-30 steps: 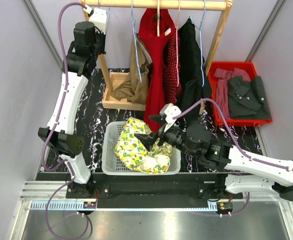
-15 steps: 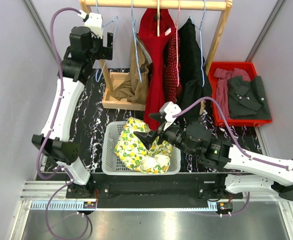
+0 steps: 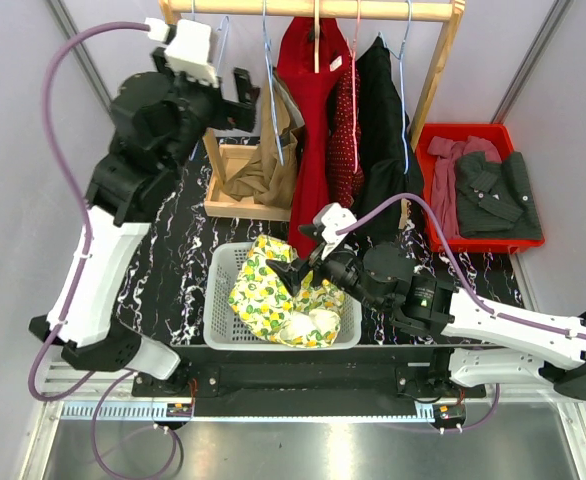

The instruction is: Remove the skirt from the hanger

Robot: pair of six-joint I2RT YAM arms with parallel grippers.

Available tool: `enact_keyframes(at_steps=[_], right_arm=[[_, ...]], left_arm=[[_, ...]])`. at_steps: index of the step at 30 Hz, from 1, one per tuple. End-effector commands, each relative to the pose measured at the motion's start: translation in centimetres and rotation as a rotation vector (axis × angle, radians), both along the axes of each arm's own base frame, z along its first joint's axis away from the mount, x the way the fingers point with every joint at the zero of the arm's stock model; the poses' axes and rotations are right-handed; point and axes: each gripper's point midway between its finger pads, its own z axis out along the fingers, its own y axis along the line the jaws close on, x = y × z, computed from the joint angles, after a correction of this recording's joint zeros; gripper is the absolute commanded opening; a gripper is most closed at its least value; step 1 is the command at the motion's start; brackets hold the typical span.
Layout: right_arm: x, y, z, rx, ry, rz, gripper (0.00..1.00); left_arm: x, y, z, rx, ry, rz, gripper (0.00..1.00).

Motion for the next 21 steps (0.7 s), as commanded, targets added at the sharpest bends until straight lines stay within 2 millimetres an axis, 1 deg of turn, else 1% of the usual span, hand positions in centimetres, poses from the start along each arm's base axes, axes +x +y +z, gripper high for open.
enact_keyframes(at_steps=[1,3,4,5,6,7,8,9,12,14,16,17,18,19,21], right_arm=[[0.5,-0.9,2.5,0.065,-0.029,-0.051,1.00],[0.5,-1.4,2.7,0.071,-0.028,-0.058,1.00],[0.5,-1.5,2.7,0.070,-0.026,-0.061,1.00],[0.5,-1.9,2.9,0.078,-0.028,-0.067,1.00],[0.5,-2.1,2.9,0.078,-0.026,-0.072,1.00],[0.5,-2.2,2.8,0.077,-0.024,-0.075,1.00],[0.5,-2.5,2.8,0.084,-0.024,-0.082,1.00],[0.5,-2.6,2.8,0.083,-0.023,-0.084,1.00],[0.6,-2.9,3.0,0.078,-0.022,-0.093,1.00],[0.6,-3.3,3.1,0.081,-0.026,-0.099,1.00],[0.6,-3.5,3.2,0.078,-0.031,-0.106,1.00],[0.7,-3.6,3.1,0.074,-0.032,-0.114,1.00],[0.8,-3.7,3.0,0.073,-0.033,-0.118,1.00],[0.9,-3.6,2.9,0.072,-0.032,-0.121,1.00],[0.8,-3.5,3.0,0.078,-0.031,-0.117,1.00]], left_arm=[[4.1,-3.5,-4.7,0.038,0.106,0.032,0.99],[5.0,-3.9,-4.5,0.000,0.108,0.050,0.99],[6.2,-4.6,-5.4,0.011,0.125,0.060,0.99],[6.4,-4.7,-4.7,-0.002,0.110,0.061,0.99],[6.8,-5.0,-4.7,-0.004,0.107,0.059,0.99],[7.6,-5.5,-5.5,0.005,0.119,0.061,0.99],[7.9,-5.6,-5.1,-0.005,0.110,0.065,0.99],[8.5,-5.8,-5.6,-0.002,0.115,0.072,0.99],[9.4,-5.5,-6.0,-0.007,0.115,0.110,0.99],[10.0,-4.9,-6.5,-0.006,0.122,0.136,0.98],[10.5,-4.5,-6.9,-0.006,0.130,0.149,0.90],[10.8,-3.9,-7.1,-0.003,0.134,0.160,0.83],[11.0,-3.7,-7.4,0.000,0.138,0.164,0.68],[11.2,-3.5,-7.8,0.005,0.147,0.166,0.58],[11.7,-2.8,-8.1,0.010,0.153,0.177,0.41]])
